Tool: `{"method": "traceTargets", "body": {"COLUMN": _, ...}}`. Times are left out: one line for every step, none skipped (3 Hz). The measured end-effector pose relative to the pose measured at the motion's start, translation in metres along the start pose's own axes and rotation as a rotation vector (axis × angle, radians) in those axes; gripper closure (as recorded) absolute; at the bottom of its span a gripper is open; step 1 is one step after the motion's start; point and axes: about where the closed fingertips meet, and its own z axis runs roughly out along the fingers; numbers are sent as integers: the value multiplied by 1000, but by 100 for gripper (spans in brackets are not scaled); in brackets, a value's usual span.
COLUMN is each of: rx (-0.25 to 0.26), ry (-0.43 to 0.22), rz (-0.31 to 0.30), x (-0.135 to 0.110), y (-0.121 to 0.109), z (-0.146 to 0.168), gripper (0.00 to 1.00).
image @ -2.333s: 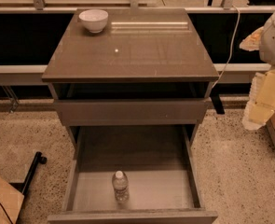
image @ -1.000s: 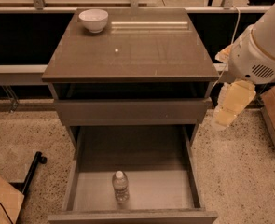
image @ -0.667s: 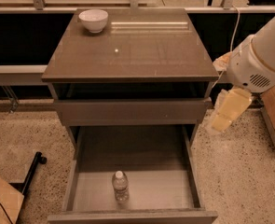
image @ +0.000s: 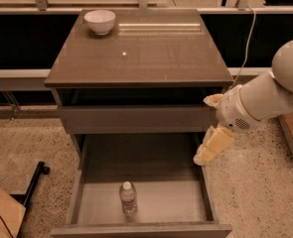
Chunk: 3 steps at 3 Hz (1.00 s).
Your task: Pick water bottle from middle drawer and place on counter
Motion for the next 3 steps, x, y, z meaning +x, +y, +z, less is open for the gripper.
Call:
{"method": "traceTargets", "body": {"rx": 0, "ry": -6, "rz": 4, "x": 1, "y": -1, "z": 4, "gripper": 0}}
{"method": "traceTargets", "body": {"rx": 0, "ry": 9, "rz": -20, "x": -6, "y": 3, "z": 12, "gripper": 0}}
{"method": "traceTargets", "body": {"rx": -14, "ry": -34, "rz": 16, "x": -2, "y": 14, "z": 52, "gripper": 0}}
